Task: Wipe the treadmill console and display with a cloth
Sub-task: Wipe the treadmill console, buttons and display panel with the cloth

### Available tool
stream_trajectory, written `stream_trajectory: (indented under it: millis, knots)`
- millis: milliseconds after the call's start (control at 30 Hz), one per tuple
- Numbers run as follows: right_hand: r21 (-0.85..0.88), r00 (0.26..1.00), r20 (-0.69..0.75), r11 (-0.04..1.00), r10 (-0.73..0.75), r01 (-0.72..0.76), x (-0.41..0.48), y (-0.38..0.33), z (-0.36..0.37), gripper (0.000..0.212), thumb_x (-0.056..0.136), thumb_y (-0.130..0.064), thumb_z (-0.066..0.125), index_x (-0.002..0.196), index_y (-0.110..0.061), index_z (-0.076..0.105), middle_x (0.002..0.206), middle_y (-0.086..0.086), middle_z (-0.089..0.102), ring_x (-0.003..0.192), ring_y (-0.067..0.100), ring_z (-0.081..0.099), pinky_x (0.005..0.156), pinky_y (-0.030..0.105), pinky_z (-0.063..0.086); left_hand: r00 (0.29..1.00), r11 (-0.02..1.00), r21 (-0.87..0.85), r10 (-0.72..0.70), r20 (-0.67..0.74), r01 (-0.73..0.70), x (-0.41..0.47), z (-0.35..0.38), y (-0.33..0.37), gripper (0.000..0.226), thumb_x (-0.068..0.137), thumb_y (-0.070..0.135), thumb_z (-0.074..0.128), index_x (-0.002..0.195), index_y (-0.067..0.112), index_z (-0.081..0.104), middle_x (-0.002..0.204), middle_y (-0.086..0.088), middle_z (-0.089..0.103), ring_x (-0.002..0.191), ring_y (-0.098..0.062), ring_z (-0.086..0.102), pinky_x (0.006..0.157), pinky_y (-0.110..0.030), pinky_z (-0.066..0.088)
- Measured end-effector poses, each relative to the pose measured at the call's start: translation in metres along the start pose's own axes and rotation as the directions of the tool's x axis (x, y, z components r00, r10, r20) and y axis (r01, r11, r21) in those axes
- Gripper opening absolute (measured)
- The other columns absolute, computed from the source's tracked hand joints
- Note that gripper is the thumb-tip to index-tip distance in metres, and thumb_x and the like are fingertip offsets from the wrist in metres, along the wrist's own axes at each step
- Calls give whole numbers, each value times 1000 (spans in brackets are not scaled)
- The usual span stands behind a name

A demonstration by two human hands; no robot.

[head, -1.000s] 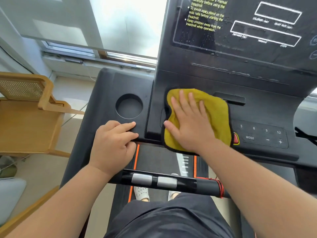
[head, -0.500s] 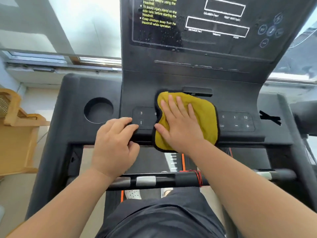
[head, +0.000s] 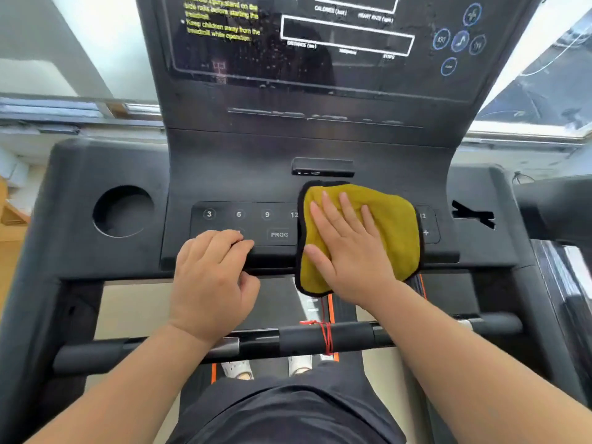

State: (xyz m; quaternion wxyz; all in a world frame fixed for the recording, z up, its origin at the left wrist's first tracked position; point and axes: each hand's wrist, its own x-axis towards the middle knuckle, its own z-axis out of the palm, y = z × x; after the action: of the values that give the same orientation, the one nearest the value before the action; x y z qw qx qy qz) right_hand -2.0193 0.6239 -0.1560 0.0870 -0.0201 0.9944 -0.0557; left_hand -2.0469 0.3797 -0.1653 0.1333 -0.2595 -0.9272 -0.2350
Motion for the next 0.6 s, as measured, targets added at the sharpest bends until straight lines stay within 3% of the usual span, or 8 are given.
stream_trajectory:
  millis: [100,267,367,433,500,600]
  knots:
    - [-7,1000,-12,1000,-25,25,-6,36,-1,72,102,-65,11,165,-31,16,172,-8,6,160,21,1,129,50,4,999,1000,-11,22,30,-22,10,9,17,39,69,11,55,103,2,73,105,-11,69,93,-37,63,81,-47,49]
    - [-4,947,-72,950,312,-313,-13,116,-14,78,96,-70,9,165,-34,7,173,-5,-4,160,23,-3,129,49,3,997,1000,27,-9,79,7,17,21,37,41,68,12,58,104,2,73,108,-11,69,95,-37,63,79,-47,50]
    - [10,891,-28,891,453,-453,0,110,-16,82,98,-72,11,165,-28,-3,173,1,-10,159,29,-10,128,54,-1,994,997,56,-64,90,59,18,25,45,40,68,13,58,103,3,74,108,-12,69,96,-38,63,82,-48,50]
    - [9,928,3,928,372,-372,7,83,-15,80,99,-70,9,165,-28,-6,173,2,-11,159,31,-14,126,55,-4,991,994,67,-94,91,88,20,27,48,39,69,13,57,102,3,74,107,-12,69,96,-39,63,82,-49,50]
    - [0,989,11,989,145,-145,2,61,-10,76,98,-65,5,165,-30,0,174,-3,-7,159,29,-11,126,53,-5,989,992,77,-106,98,99,22,29,51,39,70,14,56,102,3,74,107,-12,69,97,-39,63,82,-50,50]
    - [-5,999,21,999,-44,44,-17,74,-7,70,100,-60,10,165,-34,12,173,-10,-1,160,23,-4,127,48,0,987,990,88,-121,108,112,27,30,53,41,72,15,54,105,1,74,109,-13,70,99,-39,64,84,-51,51]
